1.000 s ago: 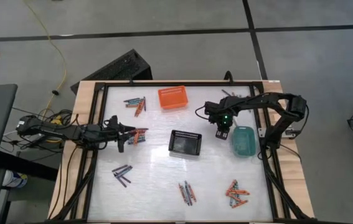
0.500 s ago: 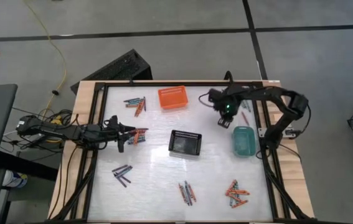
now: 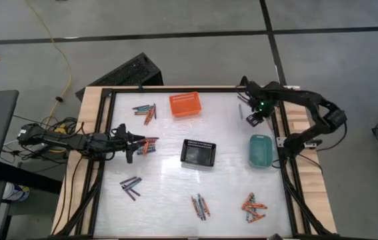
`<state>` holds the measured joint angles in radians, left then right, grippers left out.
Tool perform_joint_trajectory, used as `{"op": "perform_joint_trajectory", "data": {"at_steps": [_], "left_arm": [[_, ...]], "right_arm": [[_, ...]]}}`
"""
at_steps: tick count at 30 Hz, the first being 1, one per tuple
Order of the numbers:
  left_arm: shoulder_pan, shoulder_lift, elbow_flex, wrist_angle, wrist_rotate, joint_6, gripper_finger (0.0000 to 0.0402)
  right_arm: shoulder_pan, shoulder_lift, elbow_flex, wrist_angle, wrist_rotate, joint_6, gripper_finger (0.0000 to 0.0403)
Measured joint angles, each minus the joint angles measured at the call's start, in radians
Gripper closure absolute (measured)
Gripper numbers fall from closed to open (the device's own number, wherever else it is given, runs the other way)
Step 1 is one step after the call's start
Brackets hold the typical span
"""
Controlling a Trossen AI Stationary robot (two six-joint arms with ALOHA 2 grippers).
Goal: Sort crayons
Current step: Put the orange crayon into the orange bin
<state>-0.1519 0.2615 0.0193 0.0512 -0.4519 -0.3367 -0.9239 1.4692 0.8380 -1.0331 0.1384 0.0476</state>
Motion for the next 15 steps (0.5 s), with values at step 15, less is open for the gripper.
{"op": "perform_joint_trajectory", "data": {"at_steps": [15], "left_arm": [[0.0, 0.0, 0.0, 0.0, 0.0, 0.0, 0.0285]], "right_arm": [[0.02, 0.042, -0.042, 0.048, 0.03, 0.096, 0.026]]}}
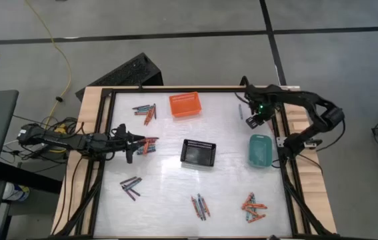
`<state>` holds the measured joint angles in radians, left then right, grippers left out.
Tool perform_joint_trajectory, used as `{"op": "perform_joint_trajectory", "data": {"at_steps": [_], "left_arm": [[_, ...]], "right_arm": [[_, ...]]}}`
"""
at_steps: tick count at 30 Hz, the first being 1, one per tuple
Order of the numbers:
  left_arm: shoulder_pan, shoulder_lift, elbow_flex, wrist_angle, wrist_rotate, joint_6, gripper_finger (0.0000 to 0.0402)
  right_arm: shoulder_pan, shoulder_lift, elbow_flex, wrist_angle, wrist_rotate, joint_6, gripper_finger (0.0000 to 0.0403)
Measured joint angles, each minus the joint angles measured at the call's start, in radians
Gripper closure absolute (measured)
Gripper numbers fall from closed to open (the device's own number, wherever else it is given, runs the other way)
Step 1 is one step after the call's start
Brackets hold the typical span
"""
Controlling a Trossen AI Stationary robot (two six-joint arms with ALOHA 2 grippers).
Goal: Sort crayons
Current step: Put the orange crayon into the orange bin
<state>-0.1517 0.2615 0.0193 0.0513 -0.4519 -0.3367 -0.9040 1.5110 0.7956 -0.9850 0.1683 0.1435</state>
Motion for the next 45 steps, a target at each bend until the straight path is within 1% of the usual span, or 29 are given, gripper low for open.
{"op": "perform_joint_trajectory", "data": {"at_steps": [3, 12, 18, 25, 28, 30, 33, 38, 45], "left_arm": [[0.0, 0.0, 0.0, 0.0, 0.0, 0.0, 0.0285], [0.0, 0.0, 0.0, 0.0, 0.0, 0.0, 0.0285], [0.0, 0.0, 0.0, 0.0, 0.0, 0.0, 0.0285], [0.0, 0.0, 0.0, 0.0, 0.0, 0.0, 0.0285], [0.0, 0.0, 0.0, 0.0, 0.0, 0.0, 0.0285], [0.0, 0.0, 0.0, 0.0, 0.0, 0.0, 0.0285], [0.0, 0.0, 0.0, 0.0, 0.0, 0.0, 0.0285], [0.0, 0.0, 0.0, 0.0, 0.0, 0.0, 0.0285], [0.0, 0.0, 0.0, 0.0, 0.0, 0.0, 0.0285]], "right_arm": [[0.008, 0.018, 0.0, 0.019, 0.018, 0.029, 0.0262], [0.005, 0.007, 0.001, 0.064, 0.008, 0.054, 0.0264], [0.003, 0.006, 0.018, 0.2, -0.035, 0.055, 0.0265], [-0.053, 0.007, 0.089, 0.322, -0.037, 0.05, 0.0265], [-0.088, 0.015, 0.103, 0.374, -0.06, 0.05, 0.0265], [-0.112, 0.036, 0.107, 0.396, -0.094, 0.05, 0.0265], [-0.135, 0.096, 0.132, 0.395, -0.123, 0.047, 0.0265], [-0.129, 0.177, 0.203, 0.39, -0.125, 0.04, 0.027], [-0.146, 0.242, 0.281, 0.289, -0.117, 0.061, 0.0277]]}}
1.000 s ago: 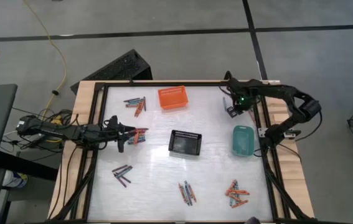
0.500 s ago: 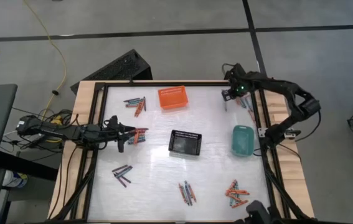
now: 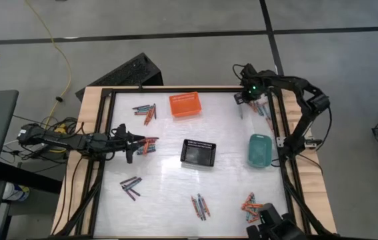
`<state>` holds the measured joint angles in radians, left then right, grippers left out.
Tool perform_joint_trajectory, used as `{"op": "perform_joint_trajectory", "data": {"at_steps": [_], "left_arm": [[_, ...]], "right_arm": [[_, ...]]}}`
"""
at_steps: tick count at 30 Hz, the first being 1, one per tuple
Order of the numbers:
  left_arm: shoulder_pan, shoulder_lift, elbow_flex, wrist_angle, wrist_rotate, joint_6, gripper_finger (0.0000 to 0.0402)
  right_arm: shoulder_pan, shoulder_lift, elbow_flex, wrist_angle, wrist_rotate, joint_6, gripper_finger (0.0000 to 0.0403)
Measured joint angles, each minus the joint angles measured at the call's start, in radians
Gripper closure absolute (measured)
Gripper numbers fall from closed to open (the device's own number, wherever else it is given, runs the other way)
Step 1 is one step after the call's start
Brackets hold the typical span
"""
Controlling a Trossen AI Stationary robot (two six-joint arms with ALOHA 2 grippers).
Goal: Sort crayons
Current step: Put the orange crayon into the orange bin
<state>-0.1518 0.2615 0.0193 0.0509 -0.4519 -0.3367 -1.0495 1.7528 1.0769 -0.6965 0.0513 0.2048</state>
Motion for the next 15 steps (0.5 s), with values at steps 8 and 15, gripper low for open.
{"op": "perform_joint_trajectory", "data": {"at_steps": [8, 15], "left_arm": [[0.0, 0.0, 0.0, 0.0, 0.0, 0.0, 0.0285], [0.0, 0.0, 0.0, 0.0, 0.0, 0.0, 0.0285]], "right_arm": [[-0.029, -0.022, 0.018, -0.023, 0.001, 0.006, 0.0281], [-0.049, -0.012, 0.022, -0.046, 0.001, 0.013, 0.0282]]}}
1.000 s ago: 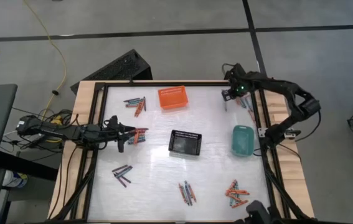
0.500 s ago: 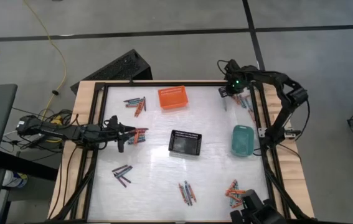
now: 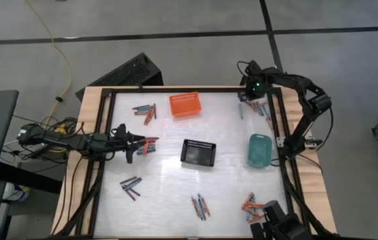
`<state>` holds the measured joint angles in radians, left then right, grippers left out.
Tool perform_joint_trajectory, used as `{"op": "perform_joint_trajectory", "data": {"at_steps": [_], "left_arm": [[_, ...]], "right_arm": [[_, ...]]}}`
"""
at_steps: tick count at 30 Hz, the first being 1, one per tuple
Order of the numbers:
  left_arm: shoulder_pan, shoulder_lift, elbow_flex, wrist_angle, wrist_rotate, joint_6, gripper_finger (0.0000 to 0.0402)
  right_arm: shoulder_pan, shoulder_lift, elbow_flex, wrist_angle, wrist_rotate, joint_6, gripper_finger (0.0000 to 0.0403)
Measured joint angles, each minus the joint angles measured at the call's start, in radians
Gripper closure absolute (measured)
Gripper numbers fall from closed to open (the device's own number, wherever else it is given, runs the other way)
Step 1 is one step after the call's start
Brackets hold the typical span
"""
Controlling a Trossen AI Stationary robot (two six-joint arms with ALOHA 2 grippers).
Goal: Sort crayons
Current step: Put the orange crayon into the orange bin
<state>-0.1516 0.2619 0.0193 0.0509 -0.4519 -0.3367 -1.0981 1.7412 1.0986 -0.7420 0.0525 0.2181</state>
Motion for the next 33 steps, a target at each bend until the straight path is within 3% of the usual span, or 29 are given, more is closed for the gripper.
{"op": "perform_joint_trajectory", "data": {"at_steps": [8, 19, 33], "left_arm": [[0.0, 0.0, 0.0, 0.0, 0.0, 0.0, 0.0285], [0.0, 0.0, 0.0, 0.0, 0.0, 0.0, 0.0285], [0.0, 0.0, 0.0, 0.0, 0.0, 0.0, 0.0285]], "right_arm": [[-0.003, 0.014, 0.006, -0.002, -0.001, 0.028, 0.0282], [0.029, 0.19, 0.136, -0.079, -0.012, 0.047, 0.0285], [0.016, 0.185, 0.151, -0.133, 0.001, 0.036, 0.0346]]}}
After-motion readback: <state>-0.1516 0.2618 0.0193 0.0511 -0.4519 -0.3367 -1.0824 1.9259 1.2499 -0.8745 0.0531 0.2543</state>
